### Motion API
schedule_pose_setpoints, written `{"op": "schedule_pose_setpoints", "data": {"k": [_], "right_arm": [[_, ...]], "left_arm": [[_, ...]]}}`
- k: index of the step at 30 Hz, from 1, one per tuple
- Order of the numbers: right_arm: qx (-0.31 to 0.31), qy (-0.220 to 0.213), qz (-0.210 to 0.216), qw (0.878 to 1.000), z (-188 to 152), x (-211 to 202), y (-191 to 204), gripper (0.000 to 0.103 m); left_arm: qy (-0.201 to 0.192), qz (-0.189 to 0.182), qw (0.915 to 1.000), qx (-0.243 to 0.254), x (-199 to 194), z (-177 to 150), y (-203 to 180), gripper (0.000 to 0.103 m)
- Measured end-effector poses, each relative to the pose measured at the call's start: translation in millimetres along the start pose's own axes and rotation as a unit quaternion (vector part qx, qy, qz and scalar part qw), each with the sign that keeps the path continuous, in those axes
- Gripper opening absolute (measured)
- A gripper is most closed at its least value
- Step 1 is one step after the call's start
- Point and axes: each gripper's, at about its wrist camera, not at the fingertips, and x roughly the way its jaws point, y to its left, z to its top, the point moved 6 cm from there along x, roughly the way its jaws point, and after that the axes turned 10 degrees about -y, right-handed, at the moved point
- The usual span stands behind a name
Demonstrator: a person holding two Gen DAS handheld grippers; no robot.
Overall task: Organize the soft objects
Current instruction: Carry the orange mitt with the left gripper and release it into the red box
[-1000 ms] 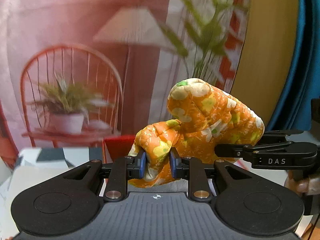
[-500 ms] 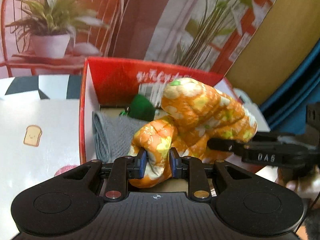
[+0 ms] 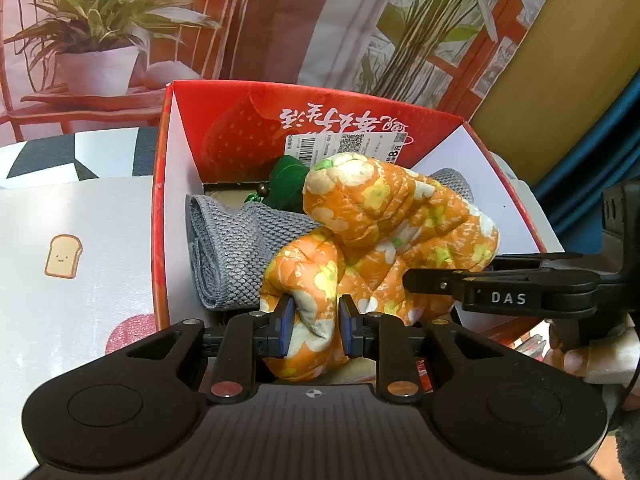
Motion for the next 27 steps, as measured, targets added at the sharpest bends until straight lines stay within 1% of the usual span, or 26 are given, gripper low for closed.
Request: {"op": "schedule_pose_setpoints", "data": {"k": [2, 5, 6, 7, 8, 9, 10, 11, 12, 13, 15, 16, 18, 20, 24, 27], "right_arm": [[-0.004, 0.002, -0.004, 1.000, 0, 2, 1, 0.029], [-0.005, 0.003, -0.011, 1.000, 0, 3, 1, 0.029], [-0.004, 0.002, -0.014, 1.000, 0, 2, 0, 0.029], [-0.001, -0.001, -0.021, 1.000, 0, 2, 0, 0.031], [0.003, -0.006, -0.026, 1.000, 0, 0, -2, 0.035], [0.006, -0.014, -0.033, 0.999, 1, -1, -3, 0.037], [0.007, -0.024, -0.040, 0.999, 1, -4, -3, 0.042], [0.008, -0.034, -0.043, 0.998, 2, -6, -3, 0.045], [0.014, -0.044, -0.039, 0.998, 2, -9, -3, 0.048], [0.023, -0.051, -0.032, 0.998, 2, -11, -3, 0.054], [0.036, -0.072, -0.020, 0.997, 3, -19, -3, 0.058], [0.035, -0.084, -0.022, 0.996, 3, -24, -2, 0.061], [0.016, -0.112, -0.023, 0.993, 4, -36, 2, 0.062], [0.004, -0.134, -0.020, 0.991, 3, -47, 6, 0.065], [-0.001, -0.178, -0.009, 0.984, -4, -71, 9, 0.065], [-0.027, -0.219, -0.006, 0.975, -14, -90, 15, 0.066]], "left_arm": [[-0.003, 0.003, 1.0000, 0.003, -1, 0, 0, 0.026], [-0.008, 0.011, 0.9998, 0.015, -5, 1, -4, 0.029], [-0.012, 0.013, 0.9997, 0.018, -8, 1, -4, 0.032], [-0.017, 0.017, 0.9995, 0.019, -11, 2, -5, 0.039], [-0.025, 0.026, 0.9991, 0.023, -15, 4, -7, 0.045], [-0.035, 0.030, 0.9985, 0.029, -20, 5, -10, 0.054], [-0.048, 0.033, 0.9976, 0.038, -25, 7, -13, 0.056], [-0.059, 0.037, 0.9965, 0.046, -31, 9, -15, 0.056], [-0.069, 0.041, 0.9955, 0.051, -36, 10, -17, 0.056], [-0.075, 0.043, 0.9948, 0.054, -41, 12, -18, 0.057], [-0.108, 0.053, 0.9913, 0.053, -57, 16, -19, 0.058], [-0.127, 0.057, 0.9891, 0.048, -65, 17, -20, 0.061], [-0.163, 0.060, 0.9838, 0.045, -84, 19, -23, 0.067], [-0.191, 0.071, 0.9773, 0.058, -100, 18, -26, 0.069], [-0.219, 0.093, 0.9675, 0.087, -122, 10, -30, 0.070], [-0.229, 0.098, 0.9636, 0.096, -132, 0, -28, 0.070]]}}
